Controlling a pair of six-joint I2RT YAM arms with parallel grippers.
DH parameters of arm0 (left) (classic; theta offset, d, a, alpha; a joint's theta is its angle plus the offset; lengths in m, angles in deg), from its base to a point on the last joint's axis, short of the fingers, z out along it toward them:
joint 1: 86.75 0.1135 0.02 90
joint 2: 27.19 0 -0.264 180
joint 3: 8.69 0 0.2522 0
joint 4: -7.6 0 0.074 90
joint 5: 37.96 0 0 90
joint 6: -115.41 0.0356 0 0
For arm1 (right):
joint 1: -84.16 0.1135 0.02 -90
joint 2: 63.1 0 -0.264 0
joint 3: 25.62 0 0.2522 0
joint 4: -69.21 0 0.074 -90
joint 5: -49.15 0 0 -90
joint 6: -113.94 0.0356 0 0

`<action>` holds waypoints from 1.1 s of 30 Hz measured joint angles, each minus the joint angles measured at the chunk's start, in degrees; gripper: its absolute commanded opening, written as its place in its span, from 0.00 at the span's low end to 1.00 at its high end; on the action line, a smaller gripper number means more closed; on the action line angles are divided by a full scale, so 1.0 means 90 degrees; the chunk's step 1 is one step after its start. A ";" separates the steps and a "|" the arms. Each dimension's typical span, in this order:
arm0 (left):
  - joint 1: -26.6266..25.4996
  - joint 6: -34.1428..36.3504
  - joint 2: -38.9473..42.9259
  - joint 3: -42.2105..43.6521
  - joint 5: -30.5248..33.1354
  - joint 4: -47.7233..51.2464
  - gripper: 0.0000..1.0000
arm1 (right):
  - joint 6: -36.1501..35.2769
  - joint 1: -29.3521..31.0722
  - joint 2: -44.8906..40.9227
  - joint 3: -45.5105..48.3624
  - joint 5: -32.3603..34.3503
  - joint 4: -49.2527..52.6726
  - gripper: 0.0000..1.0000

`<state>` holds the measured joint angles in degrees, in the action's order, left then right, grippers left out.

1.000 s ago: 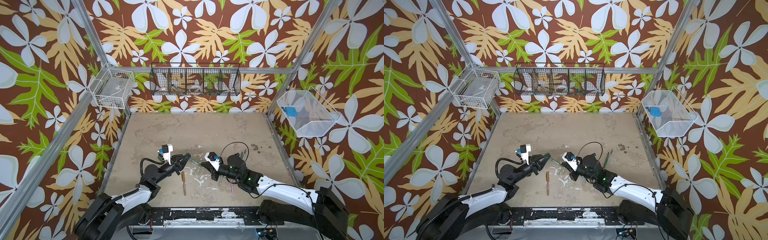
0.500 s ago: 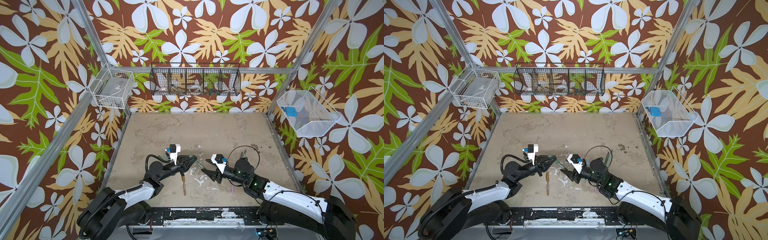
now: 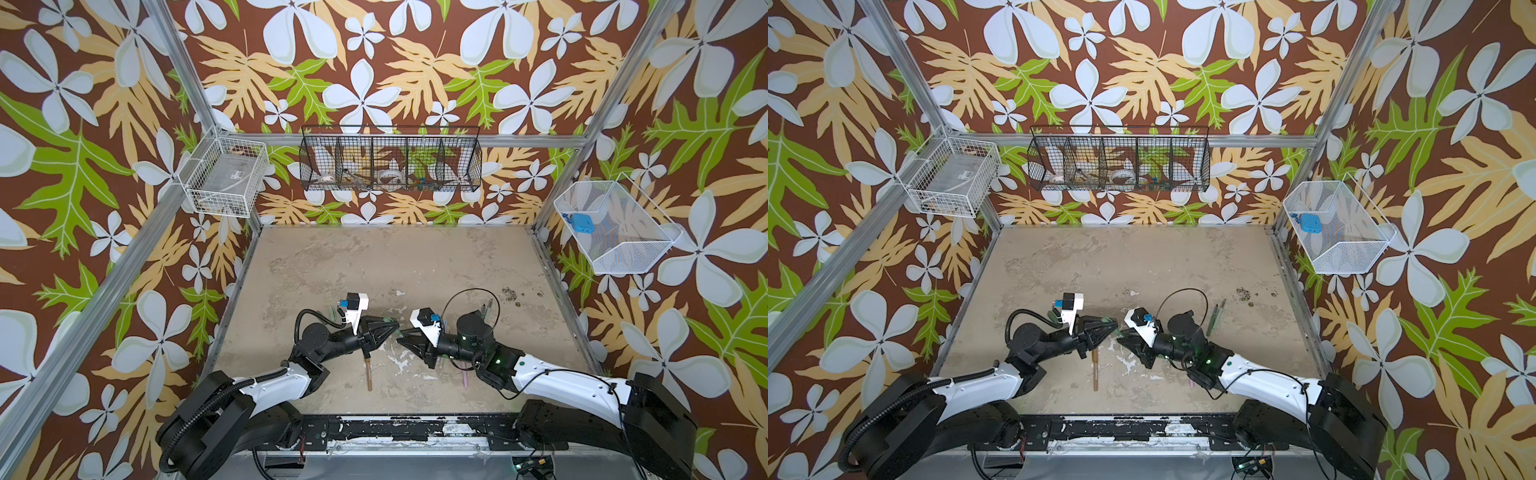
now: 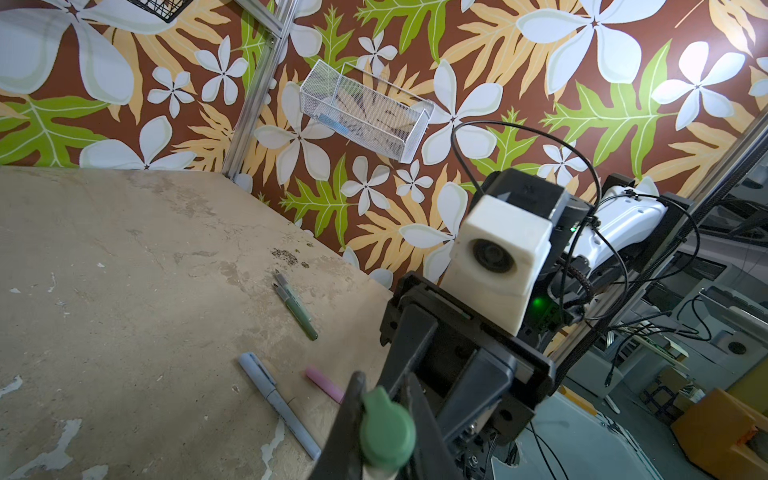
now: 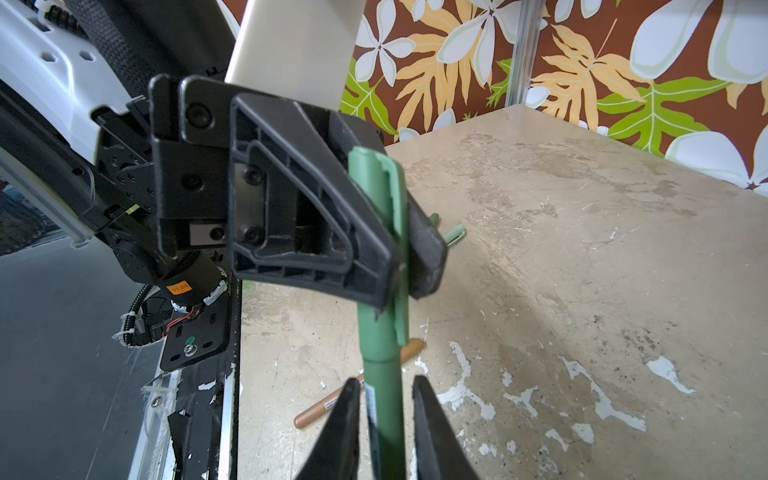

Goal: Open the pen caps

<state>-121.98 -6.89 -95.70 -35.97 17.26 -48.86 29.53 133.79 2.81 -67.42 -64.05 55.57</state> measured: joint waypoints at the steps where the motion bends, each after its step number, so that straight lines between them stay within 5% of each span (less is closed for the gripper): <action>1: 0.0000 -0.0002 -0.0012 0.0000 -0.0010 -0.0015 0.00 | -0.0015 0.0000 0.0015 -0.0015 -0.0044 0.0000 0.08; 3: -0.0002 -0.0036 -0.0029 0.0000 0.0005 -0.0034 0.00 | -0.0053 0.0000 0.0051 -0.0032 -0.0087 0.0002 0.00; 10: 0.0002 -0.0328 0.0092 -0.0306 0.0148 0.0107 0.00 | 0.0002 0.0114 -0.0070 -0.0311 0.0265 0.0206 0.00; 22: 0.0015 -0.0556 0.0760 -0.3269 0.0692 0.2691 0.00 | 0.0100 0.0512 -0.0379 -0.2412 0.2081 0.0974 0.00; 29: 0.0002 -0.0687 0.0534 -0.4267 0.0644 0.3779 0.00 | -0.0347 0.1496 -0.0272 -0.2800 0.4648 0.1098 0.00; 33: -0.0002 -0.0685 0.0362 -0.4643 0.0595 0.4381 0.00 | -0.0481 0.1625 -0.0267 -0.2662 0.5255 0.0884 0.00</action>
<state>-122.00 -13.05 -92.44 -77.76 22.61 -9.43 25.20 148.41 0.41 -91.37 -16.75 63.53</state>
